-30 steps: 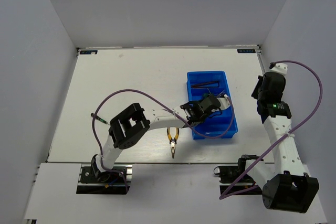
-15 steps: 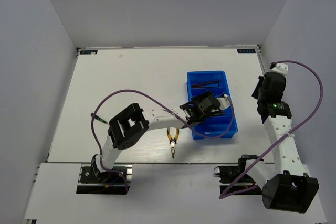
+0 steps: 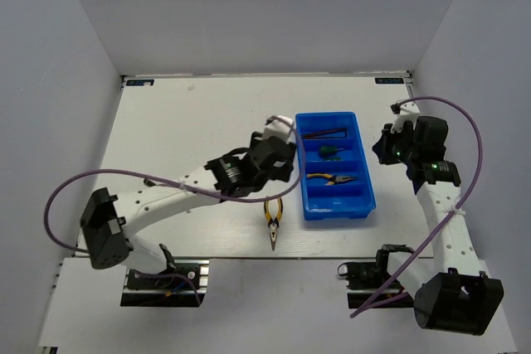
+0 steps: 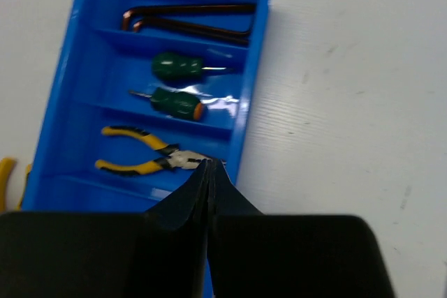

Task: Sort the tools into containers

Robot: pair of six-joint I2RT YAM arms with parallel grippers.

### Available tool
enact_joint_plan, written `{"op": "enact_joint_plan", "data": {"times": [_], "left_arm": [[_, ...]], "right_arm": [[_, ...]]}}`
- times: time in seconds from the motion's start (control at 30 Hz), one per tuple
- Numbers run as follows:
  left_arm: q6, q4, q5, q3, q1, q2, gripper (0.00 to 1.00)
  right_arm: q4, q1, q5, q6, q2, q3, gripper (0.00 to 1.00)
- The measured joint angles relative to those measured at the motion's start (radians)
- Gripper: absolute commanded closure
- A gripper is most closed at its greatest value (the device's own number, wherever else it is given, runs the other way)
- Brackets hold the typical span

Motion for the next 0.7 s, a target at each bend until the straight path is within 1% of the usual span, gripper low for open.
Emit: {"op": "enact_joint_plan", "data": {"times": [0.1,0.2,0.3,0.47,0.6,0.67,0.7], "left_arm": [[-0.187,-0.083,0.055,-0.163,0.039,-0.082,0.42],[-0.315,-0.156,0.126,-0.245,0.066,-0.034,0.44],[-0.396,-0.176,0.208,-0.265,0.087,0.056,0.44],[-0.454,-0.156,0.291,-0.251,0.103,0.169,0.42],[-0.471,-0.122,0.344,-0.257,0.113,0.185,0.41],[-0.475,-0.105,0.365,-0.259,0.119,0.187,0.45],[-0.478,-0.1,0.373,-0.261,0.121,0.188,0.51]], "right_arm": [[-0.037,0.0,-0.109,-0.026,0.024,0.011,1.0],[-0.058,0.0,-0.171,-0.031,0.04,0.014,0.99],[-0.065,0.0,-0.2,-0.032,0.04,0.014,0.98],[-0.066,-0.001,-0.204,-0.032,0.031,0.014,0.98],[-0.066,0.0,-0.202,-0.032,0.014,0.014,0.98],[-0.066,0.0,-0.2,-0.032,0.013,0.014,0.98],[-0.066,0.0,-0.199,-0.032,0.013,0.014,0.98]]}}
